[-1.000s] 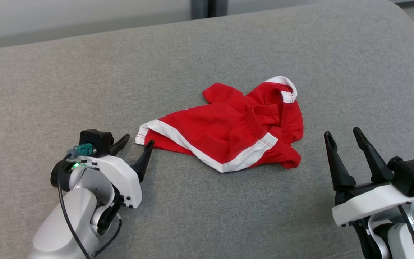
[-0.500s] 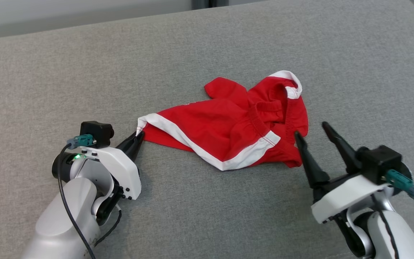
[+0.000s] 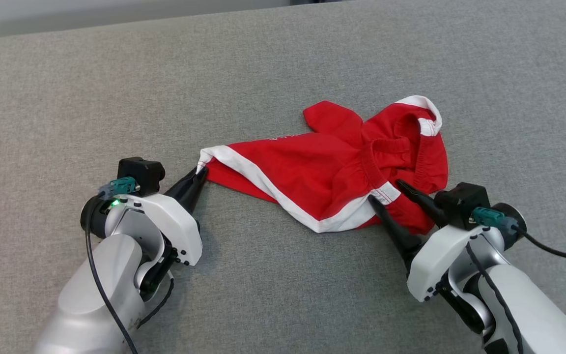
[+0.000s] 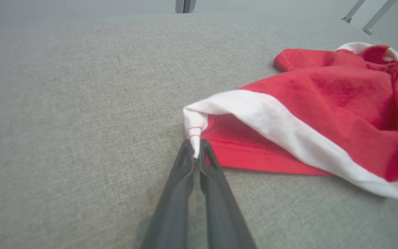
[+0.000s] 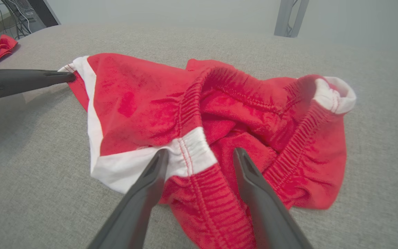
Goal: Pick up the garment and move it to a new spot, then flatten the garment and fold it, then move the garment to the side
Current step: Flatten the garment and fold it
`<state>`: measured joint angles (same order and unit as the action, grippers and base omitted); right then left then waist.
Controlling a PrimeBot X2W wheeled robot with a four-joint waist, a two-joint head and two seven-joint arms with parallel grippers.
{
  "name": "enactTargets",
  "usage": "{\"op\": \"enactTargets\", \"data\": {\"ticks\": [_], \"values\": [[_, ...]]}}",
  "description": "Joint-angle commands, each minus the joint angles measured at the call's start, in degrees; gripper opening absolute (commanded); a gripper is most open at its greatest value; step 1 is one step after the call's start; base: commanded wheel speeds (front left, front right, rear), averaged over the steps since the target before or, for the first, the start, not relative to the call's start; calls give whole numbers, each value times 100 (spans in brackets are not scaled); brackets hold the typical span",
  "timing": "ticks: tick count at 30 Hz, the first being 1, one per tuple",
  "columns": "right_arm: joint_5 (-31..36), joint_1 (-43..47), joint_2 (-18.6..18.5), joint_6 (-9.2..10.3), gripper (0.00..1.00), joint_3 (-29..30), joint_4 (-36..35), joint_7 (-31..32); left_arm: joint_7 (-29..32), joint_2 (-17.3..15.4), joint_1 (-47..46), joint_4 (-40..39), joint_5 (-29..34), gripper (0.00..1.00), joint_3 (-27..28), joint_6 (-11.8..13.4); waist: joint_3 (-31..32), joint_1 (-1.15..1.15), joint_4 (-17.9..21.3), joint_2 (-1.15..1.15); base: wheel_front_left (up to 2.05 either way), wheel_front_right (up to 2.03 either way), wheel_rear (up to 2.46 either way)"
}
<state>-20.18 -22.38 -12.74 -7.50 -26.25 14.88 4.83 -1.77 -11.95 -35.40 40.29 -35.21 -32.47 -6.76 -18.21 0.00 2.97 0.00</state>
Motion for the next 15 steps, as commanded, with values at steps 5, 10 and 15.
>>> {"op": "enactTargets", "data": {"ticks": [5, 10, 15], "values": [[-334, -160, -179, 2, 0, -92, -193, -122, -231, -132, -27, -187, 45, 0, 45, 41, 27, 0, -46, 0, 0, 0, 0], [-717, -236, -311, 2, 0, 212, -800, -480, -345, -348, 62, -712, 36, 0, 206, 278, 131, 0, -27, 0, 0, 0, 0], [-975, -417, -413, 2, 0, 806, -1478, -688, -358, -693, 102, -1767, 140, 0, 406, 614, 314, 0, -55, 0, 0, 0, 0]]}}
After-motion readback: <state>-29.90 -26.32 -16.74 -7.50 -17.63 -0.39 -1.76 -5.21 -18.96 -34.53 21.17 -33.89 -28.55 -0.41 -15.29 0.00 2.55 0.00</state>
